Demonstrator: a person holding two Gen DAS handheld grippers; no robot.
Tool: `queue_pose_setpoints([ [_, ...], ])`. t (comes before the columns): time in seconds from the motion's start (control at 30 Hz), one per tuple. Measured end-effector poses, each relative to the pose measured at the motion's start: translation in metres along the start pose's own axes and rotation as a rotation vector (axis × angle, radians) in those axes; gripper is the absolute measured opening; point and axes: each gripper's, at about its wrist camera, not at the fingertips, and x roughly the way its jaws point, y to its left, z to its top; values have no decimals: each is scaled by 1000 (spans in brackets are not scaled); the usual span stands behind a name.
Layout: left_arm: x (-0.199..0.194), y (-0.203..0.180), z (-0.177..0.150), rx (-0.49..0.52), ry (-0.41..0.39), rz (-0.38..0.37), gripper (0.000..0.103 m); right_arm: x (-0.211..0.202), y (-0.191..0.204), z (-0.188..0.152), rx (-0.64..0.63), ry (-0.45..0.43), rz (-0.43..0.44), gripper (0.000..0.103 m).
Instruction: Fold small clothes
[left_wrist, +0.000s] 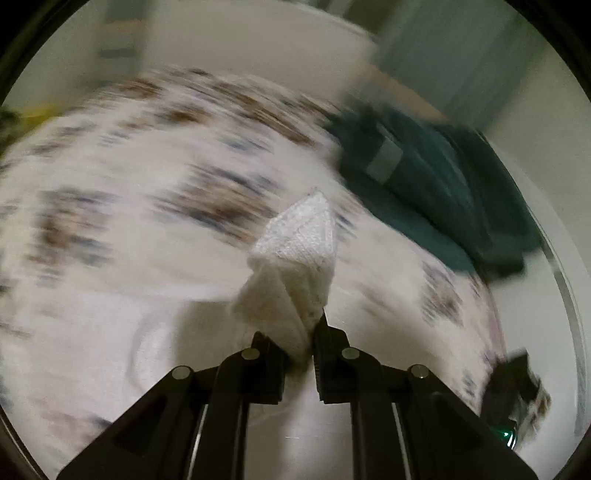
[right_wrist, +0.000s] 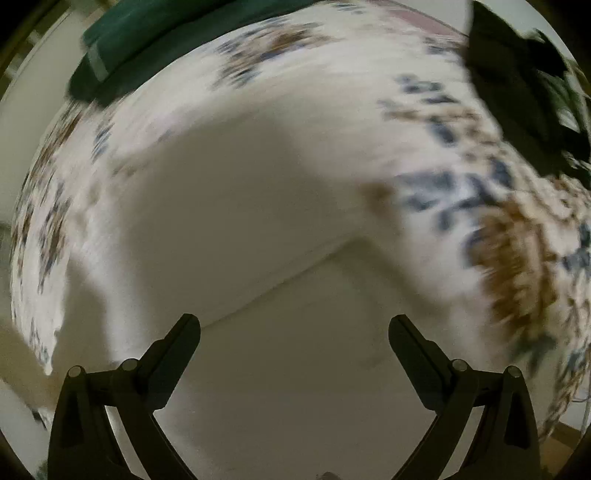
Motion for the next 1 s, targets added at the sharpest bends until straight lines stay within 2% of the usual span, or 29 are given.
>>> queue_pose_setpoints([
  [0.1, 50, -82, -29, 56, 88, -62, 11, -3, -49, 21, 40, 3, -23, 103],
  [0.2, 89, -144, -57, 122, 187, -56, 15, -6, -94, 38, 63, 24, -34, 103],
  [0.27, 99, -168, -67, 181, 207, 3, 24, -9, -120, 42, 76, 43, -31, 103],
  [0.33, 97, -174, -74, 209, 199, 20, 45, -15, -143, 49, 87, 69, -11, 103],
  [0.37, 93, -171, -79, 216, 188, 43, 52, -18, -150, 50, 85, 87, 4, 103],
  [0.4, 90, -166, -83, 227, 177, 76, 68, -22, -156, 52, 82, 105, 29, 103],
  [0.43, 83, -158, -86, 232, 164, 103, 75, -28, -160, 51, 84, 110, 64, 98],
  [0.47, 74, -145, -91, 237, 143, 149, 76, -33, -162, 54, 79, 111, 129, 91],
  [0.5, 66, -129, -97, 236, 127, 187, 76, -37, -160, 54, 68, 115, 159, 72],
  [0.53, 57, -109, -104, 236, 117, 235, 77, -37, -155, 57, 46, 131, 180, 64],
  [0.67, 34, -24, -145, 245, 160, 469, 78, -30, -116, 73, -32, 161, 302, 64],
  [0.8, 31, 45, -185, 175, 268, 619, 78, 2, -64, 100, -116, 178, 343, 64],
  [0.87, 32, 63, -197, 136, 286, 631, 78, 32, -35, 115, -144, 222, 328, 64],
  [0.93, 37, 73, -207, 105, 295, 619, 95, 52, -17, 126, -144, 246, 344, 64],
  [0.97, 39, 75, -208, 94, 295, 618, 98, 61, -11, 131, -139, 257, 352, 64],
  [1.0, 43, 78, -209, 72, 295, 612, 103, 66, -4, 135, -139, 262, 369, 59],
])
